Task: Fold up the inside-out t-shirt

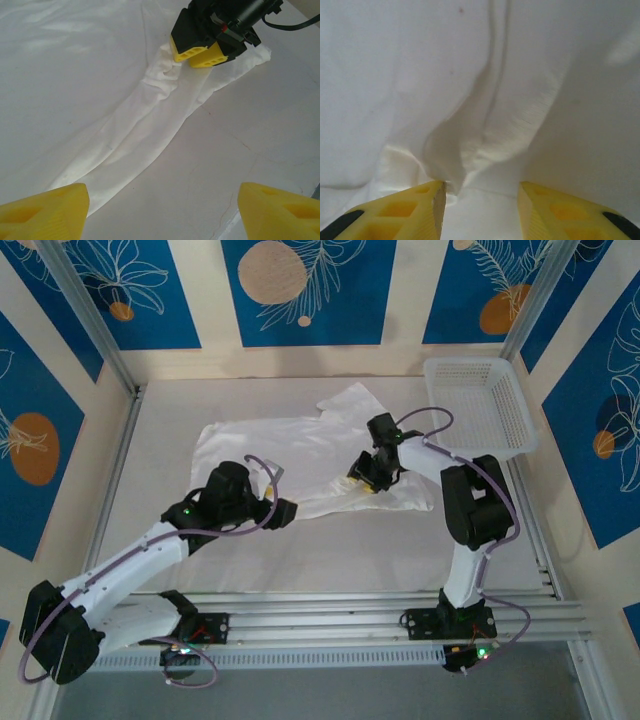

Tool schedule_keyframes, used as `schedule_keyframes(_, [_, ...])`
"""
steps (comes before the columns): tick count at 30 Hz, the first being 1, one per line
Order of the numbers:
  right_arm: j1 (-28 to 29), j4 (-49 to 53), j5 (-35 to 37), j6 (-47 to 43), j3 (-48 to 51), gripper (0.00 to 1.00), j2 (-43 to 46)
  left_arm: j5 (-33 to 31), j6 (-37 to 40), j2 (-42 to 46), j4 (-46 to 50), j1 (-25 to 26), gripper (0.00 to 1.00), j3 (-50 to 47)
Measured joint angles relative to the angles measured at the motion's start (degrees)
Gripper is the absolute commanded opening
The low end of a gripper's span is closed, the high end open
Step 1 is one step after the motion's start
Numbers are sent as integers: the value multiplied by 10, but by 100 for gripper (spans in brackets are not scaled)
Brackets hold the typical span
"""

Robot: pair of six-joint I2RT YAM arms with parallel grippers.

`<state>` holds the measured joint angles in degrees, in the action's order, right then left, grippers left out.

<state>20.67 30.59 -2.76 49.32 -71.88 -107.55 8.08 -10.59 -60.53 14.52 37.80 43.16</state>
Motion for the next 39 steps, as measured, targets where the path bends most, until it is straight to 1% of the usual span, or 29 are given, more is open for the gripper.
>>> schedule_keyframes(5, [8, 1, -3, 2, -30, 40, -12, -3, 0, 0, 0, 0, 78, 0])
schedule_keyframes(7, [9, 1, -3, 2, -41, 37, -20, -3, 0, 0, 0, 0, 78, 0])
schedule_keyframes(8, [10, 1, -3, 2, -46, 33, -24, -3, 0, 0, 0, 0, 78, 0])
schedule_keyframes(9, [10, 1, -3, 3, -49, 26, -28, -4, 0, 0, 0, 0, 78, 0])
schedule_keyframes(11, [10, 3, -3, 4, -50, 5, -33, -7, 0, 0, 0, 0, 77, 0])
schedule_keyframes(12, [10, 5, -3, 2, -51, 0, -33, -9, 0, 0, 0, 0, 78, 0])
schedule_keyframes(17, [10, 29, 2, 8, -84, 0, -35, -14, 0, 1, 0, 0, 77, -4])
schedule_keyframes(18, [9, 36, 4, 12, -106, 3, -41, -18, 0, 1, 0, 0, 77, -5])
schedule_keyframes(19, [8, 40, 6, 15, -130, 12, -50, -22, -2, 1, 0, 0, 77, -6])
schedule_keyframes(20, [7, 43, 10, 18, -160, 28, -64, -28, -5, 0, 0, 0, 77, -6])
schedule_keyframes(22, [6, 48, 19, 21, -215, 42, -94, -45, -9, -7, 0, 0, 77, -6])
schedule_keyframes(23, [6, 51, 24, 19, -244, 44, -112, -55, -11, -16, 1, -3, 77, -5])
schedule_keyframes(25, [6, 61, 32, 11, -280, 45, -134, -69, -18, -50, 12, -15, 77, 4])
schedule_keyframes(27, [3, 71, 43, 3, -282, 44, -134, -75, -33, -89, 18, -42, 74, 13])
schedule_keyframes(28, [0, 68, 46, 1, -269, 42, -126, -78, -43, -109, 21, -63, 69, 18])
schedule_keyframes(29, [-4, 56, 49, 1, -239, 36, -108, -81, -55, -125, 24, -84, 57, 23])
schedule_keyframes(30, [-10, 45, 51, 2, -203, 28, -87, -82, -67, -141, 25, -105, 43, 27])
schedule_keyframes(31, [-22, 36, 53, 4, -154, 17, -57, -85, -85, -157, 27, -126, 22, 33])
schedule_keyframes(32, [-36, 23, 54, 8, -101, 8, -25, -87, -100, -176, 27, -147, 4, 40])
schedule_keyframes(33, [-52, 12, 55, 13, -54, 3, 2, -88, -113, -195, 28, -164, 0, 50])
schedule_keyframes(34, [-70, -1, 56, 17, -8, 0, 27, -88, -124, -218, 29, -179, 0, 61])
schedule_keyframes(37, [-115, -34, 60, 22, 93, 0, 63, -85, -150, -291, 27, -208, 0, 99])
schedule_keyframes(39, [-125, -50, 58, 21, 126, 0, 59, -81, -168, -330, 19, -222, 0, 115])
